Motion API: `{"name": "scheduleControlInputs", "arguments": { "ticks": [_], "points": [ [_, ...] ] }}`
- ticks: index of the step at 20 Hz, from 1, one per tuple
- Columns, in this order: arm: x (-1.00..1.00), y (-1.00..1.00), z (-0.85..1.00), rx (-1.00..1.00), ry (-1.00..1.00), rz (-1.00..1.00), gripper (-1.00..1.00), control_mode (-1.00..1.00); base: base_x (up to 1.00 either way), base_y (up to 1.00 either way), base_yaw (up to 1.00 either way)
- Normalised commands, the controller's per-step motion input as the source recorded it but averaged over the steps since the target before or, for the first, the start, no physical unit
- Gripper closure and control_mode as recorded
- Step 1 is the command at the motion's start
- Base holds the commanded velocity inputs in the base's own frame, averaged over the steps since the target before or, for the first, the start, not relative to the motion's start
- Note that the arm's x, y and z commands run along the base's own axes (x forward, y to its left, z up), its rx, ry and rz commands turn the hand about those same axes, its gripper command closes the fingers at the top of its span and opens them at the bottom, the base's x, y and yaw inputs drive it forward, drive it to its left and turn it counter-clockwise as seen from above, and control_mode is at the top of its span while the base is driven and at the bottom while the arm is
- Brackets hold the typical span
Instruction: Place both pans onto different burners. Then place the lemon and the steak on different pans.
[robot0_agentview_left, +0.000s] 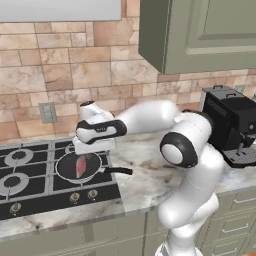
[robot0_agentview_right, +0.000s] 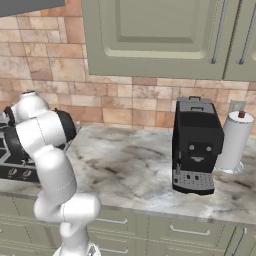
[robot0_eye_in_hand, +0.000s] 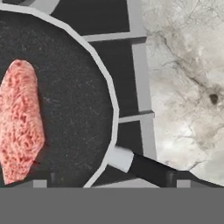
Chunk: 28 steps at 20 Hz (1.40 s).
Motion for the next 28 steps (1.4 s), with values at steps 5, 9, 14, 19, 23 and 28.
{"name": "scheduleControlInputs", "arguments": {
  "ticks": [5, 9, 14, 19, 23, 28],
  "points": [
    [-0.13, -0.92, 0.09, 0.04, 0.00, 0.13, -1.00, -1.00, 0.00, 0.00, 0.00],
    [-0.09, -0.90, 0.03, 0.08, 0.00, 0.12, -1.00, -1.00, 0.00, 0.00, 0.00],
    [-0.08, -0.78, 0.16, 0.13, 0.00, 0.04, -1.00, -1.00, 0.00, 0.00, 0.00],
    [-0.02, -0.61, 0.26, 0.11, 0.00, 0.01, -1.00, -1.00, 0.00, 0.00, 0.00],
    [-0.15, -0.58, 0.21, 0.07, 0.00, 0.03, -1.00, -1.00, 0.00, 0.00, 0.00],
    [-0.18, -0.45, 0.08, 0.05, 0.00, 0.02, -1.00, -1.00, 0.00, 0.00, 0.00]
  ]
}}
